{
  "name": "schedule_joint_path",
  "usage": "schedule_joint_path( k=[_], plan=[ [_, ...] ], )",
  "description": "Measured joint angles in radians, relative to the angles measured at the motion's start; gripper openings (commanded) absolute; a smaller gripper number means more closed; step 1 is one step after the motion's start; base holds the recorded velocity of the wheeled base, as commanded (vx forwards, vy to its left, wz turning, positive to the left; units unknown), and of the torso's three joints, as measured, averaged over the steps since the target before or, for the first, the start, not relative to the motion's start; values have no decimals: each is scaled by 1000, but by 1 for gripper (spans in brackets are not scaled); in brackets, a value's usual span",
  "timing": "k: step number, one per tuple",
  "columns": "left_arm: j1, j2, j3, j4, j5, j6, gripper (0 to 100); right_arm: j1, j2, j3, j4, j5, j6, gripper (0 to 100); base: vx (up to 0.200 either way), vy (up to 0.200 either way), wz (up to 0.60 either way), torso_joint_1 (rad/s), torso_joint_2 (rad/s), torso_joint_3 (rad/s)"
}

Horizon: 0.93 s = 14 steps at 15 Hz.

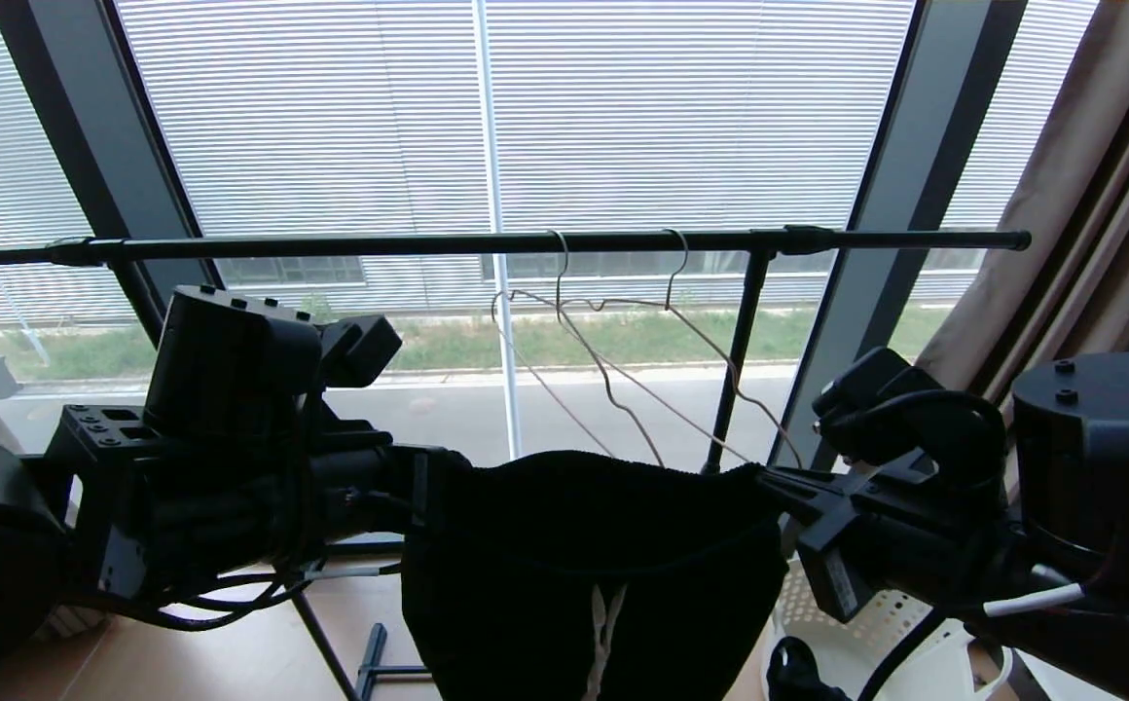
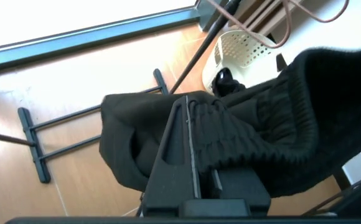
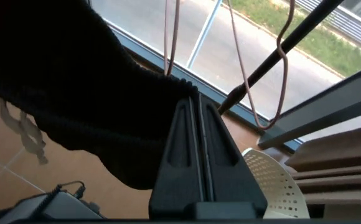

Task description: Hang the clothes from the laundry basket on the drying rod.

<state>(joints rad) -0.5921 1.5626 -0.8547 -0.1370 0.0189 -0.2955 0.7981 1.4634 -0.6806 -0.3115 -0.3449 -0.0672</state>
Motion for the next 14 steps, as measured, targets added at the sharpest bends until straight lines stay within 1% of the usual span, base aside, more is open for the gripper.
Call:
schedule_joint_path(
  k=[1, 4, 5, 6, 7, 9, 13, 14],
  plan=[
    [0, 5, -11, 0, 0, 0, 0, 2, -2, 10, -4, 1, -4, 100, 0, 0, 0, 0, 0, 0],
    [-2, 14, -45, 3, 0, -1, 0, 2, -3, 30, -2, 3, -11, 100, 0, 0, 0, 0, 0, 0],
    [-7, 16, -57, 3, 1, -1, 0, 2, -3, 40, -4, 5, -20, 100, 0, 0, 0, 0, 0, 0],
    [-16, 17, -74, 9, 4, -1, 0, 2, -2, 55, -8, 15, -48, 100, 0, 0, 0, 0, 0, 0],
    [-24, 19, -100, 9, 13, -1, 0, 2, -2, 78, -8, 40, -89, 100, 0, 0, 0, 0, 0, 0],
    [-43, 28, -146, 12, 35, -1, 0, 3, -3, 116, -35, 107, -121, 100, 0, 0, 0, 0, 0, 0],
    [-82, 41, -165, 12, 60, 1, 0, 48, -1, 195, -305, 228, -124, 100, 0, 0, 0, 0, 0, 0],
    [-85, 41, -162, 11, 67, 1, 0, 68, -1, 201, -349, 253, -124, 100, 0, 0, 0, 0, 0, 0]
  ],
)
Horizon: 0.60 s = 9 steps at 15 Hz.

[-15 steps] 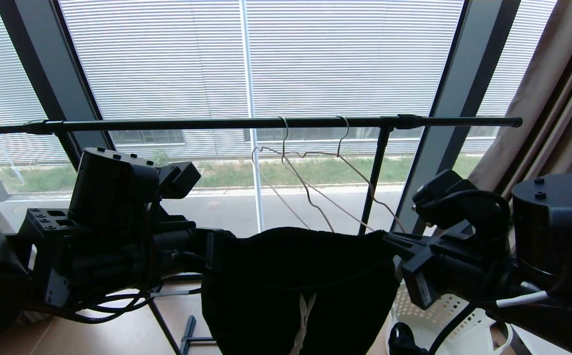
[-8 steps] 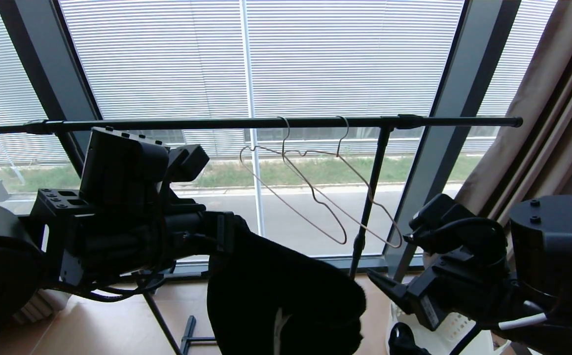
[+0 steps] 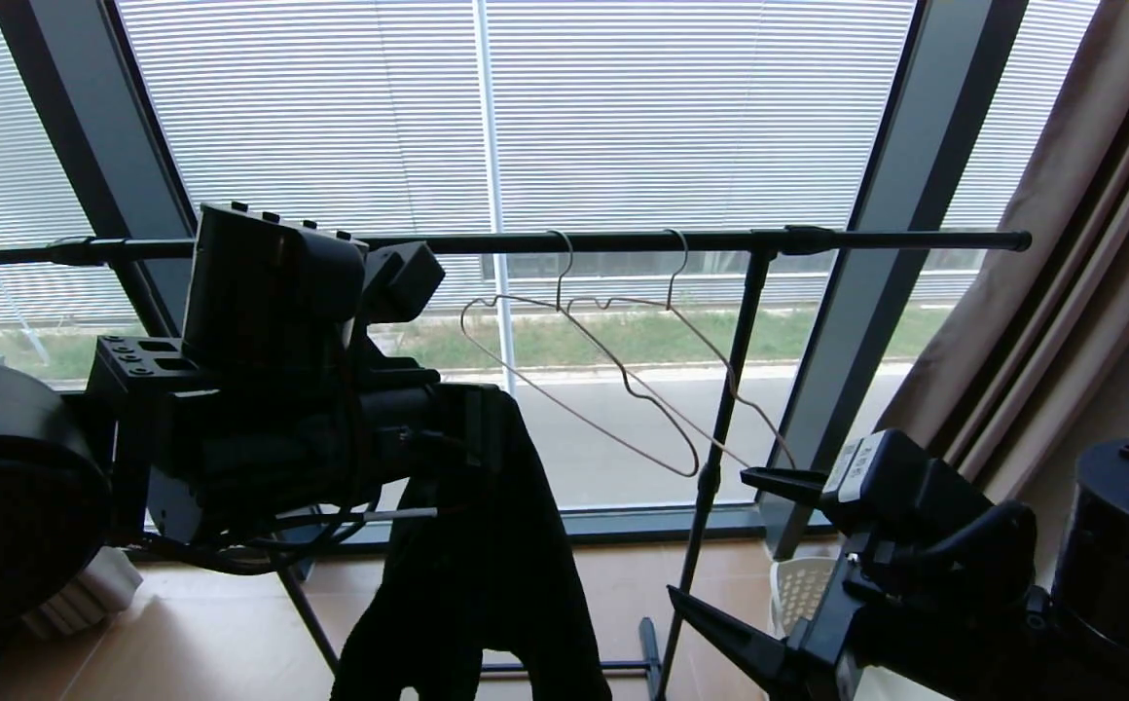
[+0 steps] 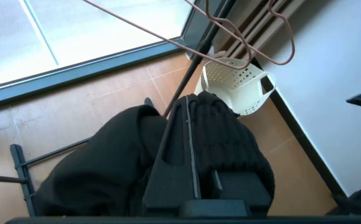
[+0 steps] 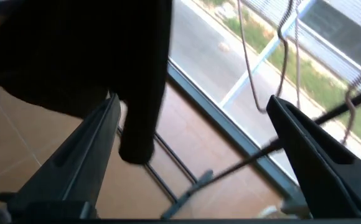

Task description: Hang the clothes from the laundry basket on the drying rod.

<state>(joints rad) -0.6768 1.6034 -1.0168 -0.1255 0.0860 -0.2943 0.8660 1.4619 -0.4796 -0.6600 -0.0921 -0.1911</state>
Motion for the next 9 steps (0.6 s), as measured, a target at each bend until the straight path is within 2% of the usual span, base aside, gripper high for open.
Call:
schedule_joint_path(
  k=[2, 5, 9],
  plan=[
    [-2, -2, 8, 0, 3, 0, 0, 46, 10, -24, -12, 3, -1, 100, 0, 0, 0, 0, 0, 0],
    [-7, -5, 12, -1, 3, 0, 0, 91, 99, -126, -17, -26, 5, 100, 0, 0, 0, 0, 0, 0],
    [-23, -8, 12, -1, 3, 1, 0, 97, 251, -189, -24, -44, 84, 100, 0, 0, 0, 0, 0, 0]
  ],
)
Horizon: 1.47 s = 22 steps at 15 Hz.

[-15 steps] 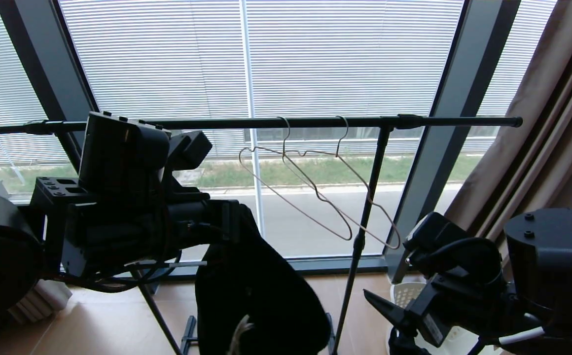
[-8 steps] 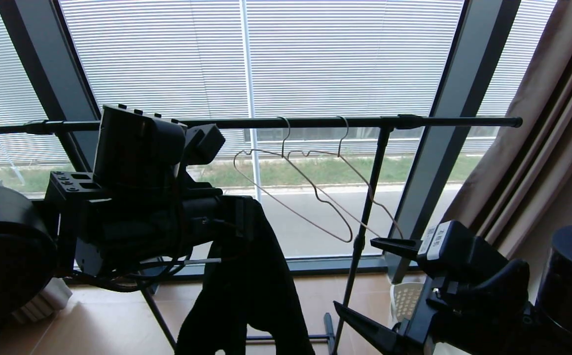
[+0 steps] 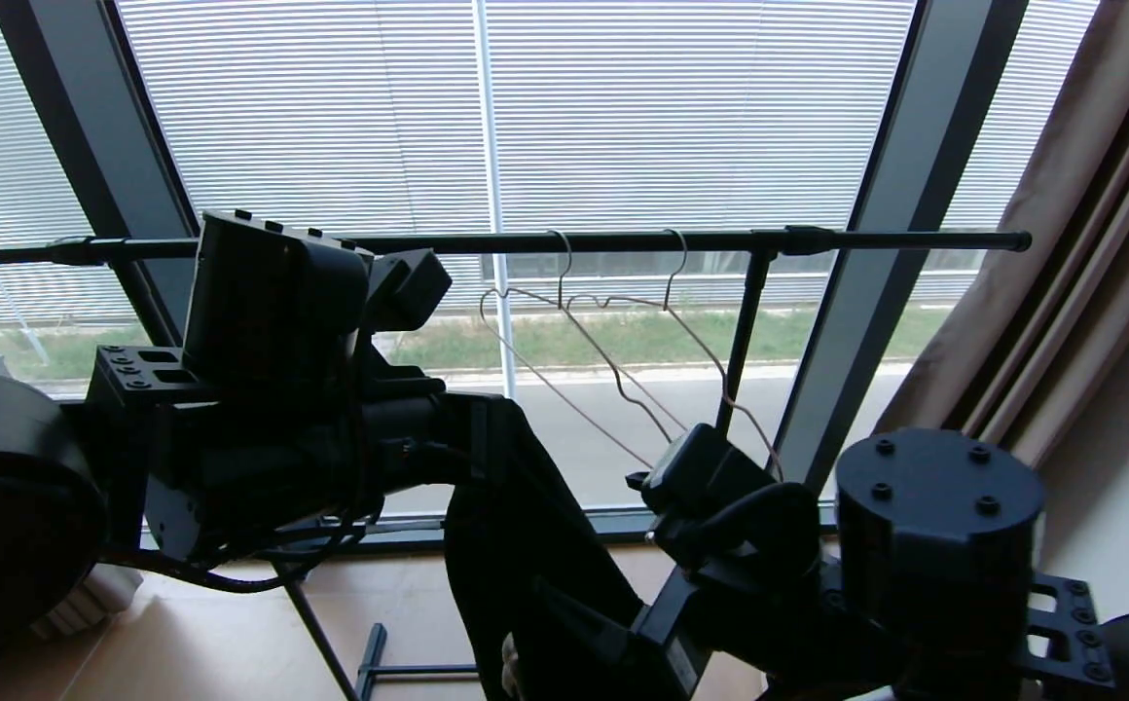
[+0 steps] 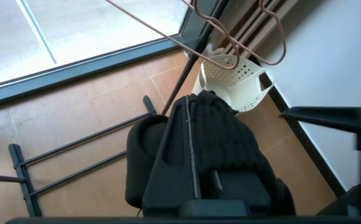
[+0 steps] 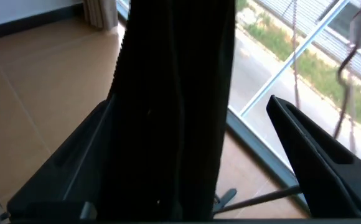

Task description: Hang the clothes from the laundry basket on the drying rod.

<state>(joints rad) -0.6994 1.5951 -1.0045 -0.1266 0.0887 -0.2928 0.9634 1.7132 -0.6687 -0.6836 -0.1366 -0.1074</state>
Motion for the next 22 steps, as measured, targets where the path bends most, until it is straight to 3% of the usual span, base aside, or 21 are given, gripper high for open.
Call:
schedule_joint_path(
  k=[3, 10, 13, 14, 18, 22],
  plan=[
    [-11, -14, 2, 0, 1, 1, 0, -62, 95, 14, 0, 0, 29, 100, 0, 0, 0, 0, 0, 0],
    [-3, -75, 49, 0, -1, -1, 0, -108, 169, 85, -6, 0, 102, 100, 0, 0, 0, 0, 0, 0],
    [1, -85, 62, -2, -3, -3, 0, -127, 173, 123, -88, 0, 115, 100, 0, 0, 0, 0, 0, 0],
    [3, -85, 63, -2, -4, -3, 0, -133, 174, 141, -113, 1, 116, 0, 0, 0, 0, 0, 0, 0],
    [4, -85, 65, -4, -7, -5, 0, -173, 171, 168, -153, 2, 135, 0, 0, 0, 0, 0, 0, 0],
    [18, -70, 97, -7, -11, -4, 0, -304, 109, 173, -154, 1, 134, 0, 0, 0, 0, 0, 0, 0]
  ],
)
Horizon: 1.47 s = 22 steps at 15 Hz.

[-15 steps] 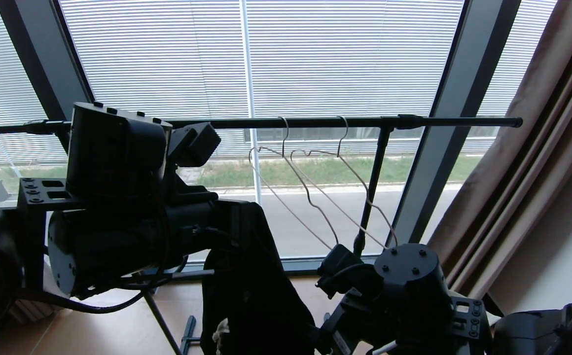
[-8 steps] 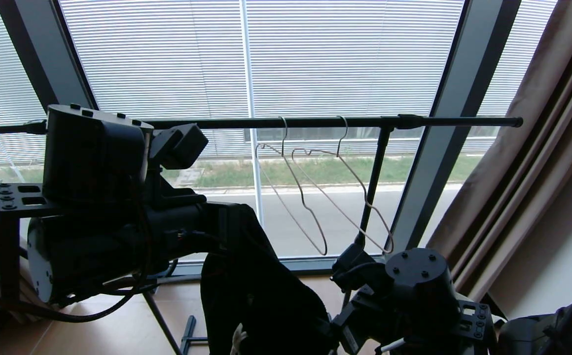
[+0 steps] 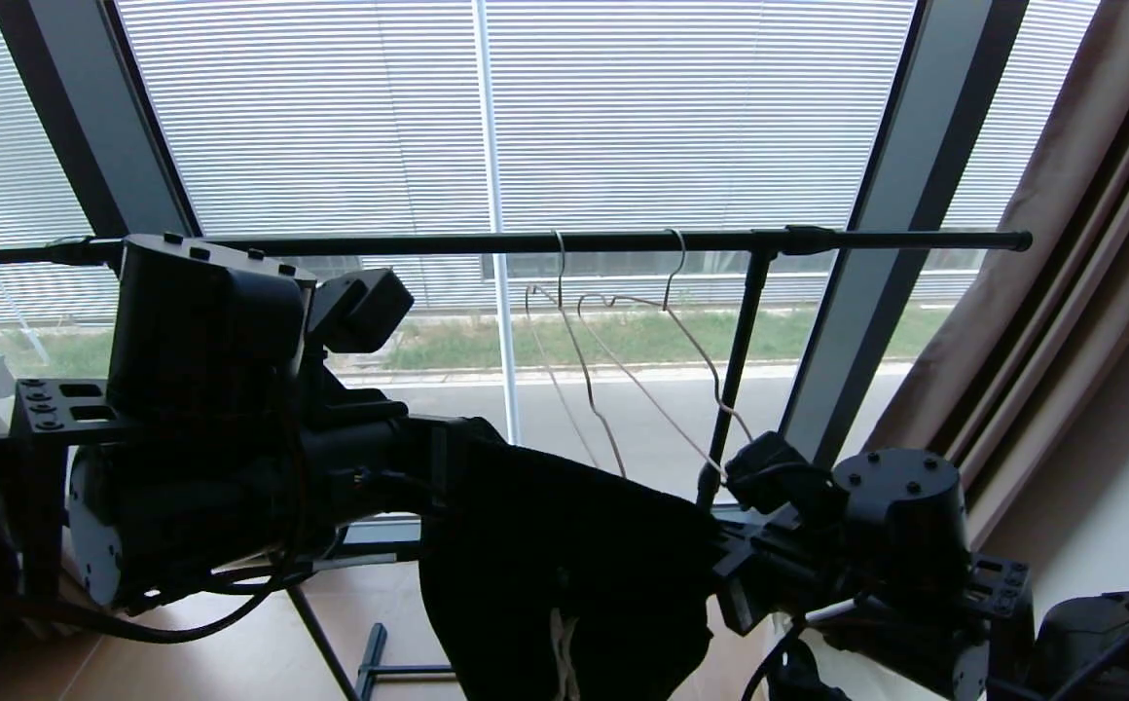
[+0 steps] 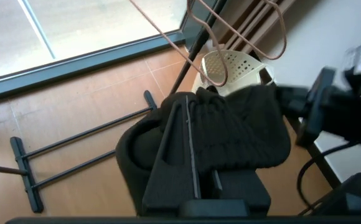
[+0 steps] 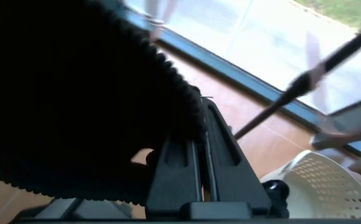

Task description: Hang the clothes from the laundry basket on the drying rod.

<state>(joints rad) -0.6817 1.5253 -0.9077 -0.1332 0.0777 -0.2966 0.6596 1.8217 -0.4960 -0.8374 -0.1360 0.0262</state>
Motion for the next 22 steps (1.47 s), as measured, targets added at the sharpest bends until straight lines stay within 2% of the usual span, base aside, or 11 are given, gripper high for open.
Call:
schedule_joint_path(
  k=[3, 6, 7, 10, 12, 14, 17, 19, 22],
  plan=[
    [-18, 37, 50, -19, -22, 4, 0, -86, -99, -5, 13, 0, -7, 0, 0, 0, 0, 0, 0, 0],
    [-52, 79, 60, -60, -24, 5, 0, -115, -200, -8, 37, -1, -21, 0, 0, 0, 0, 0, 0, 0],
    [-63, 86, 61, -60, -24, 5, 100, -117, -236, -9, 69, -1, -33, 0, 0, 0, 0, 0, 0, 0],
    [-94, 96, 76, -64, -23, 7, 100, -131, -305, -24, 97, -2, -44, 0, 0, 0, 0, 0, 0, 0],
    [-105, 94, 111, -84, -23, 7, 100, -180, -328, -40, 100, -1, -44, 0, 0, 0, 0, 0, 0, 0],
    [-109, 81, 151, -139, -23, 9, 100, -227, -347, -57, 99, 0, -45, 0, 0, 0, 0, 0, 0, 0],
    [-96, 81, 158, -202, -23, 18, 100, -253, -369, -70, 100, 0, -62, 0, 0, 0, 0, 0, 0, 0],
    [-81, 114, 116, -201, -16, 25, 100, -255, -376, -71, 101, 1, -67, 0, 0, 0, 0, 0, 0, 0],
    [-41, 230, -39, -198, 16, 28, 100, -256, -380, -72, 102, 1, -67, 0, 0, 0, 0, 0, 0, 0]
  ],
)
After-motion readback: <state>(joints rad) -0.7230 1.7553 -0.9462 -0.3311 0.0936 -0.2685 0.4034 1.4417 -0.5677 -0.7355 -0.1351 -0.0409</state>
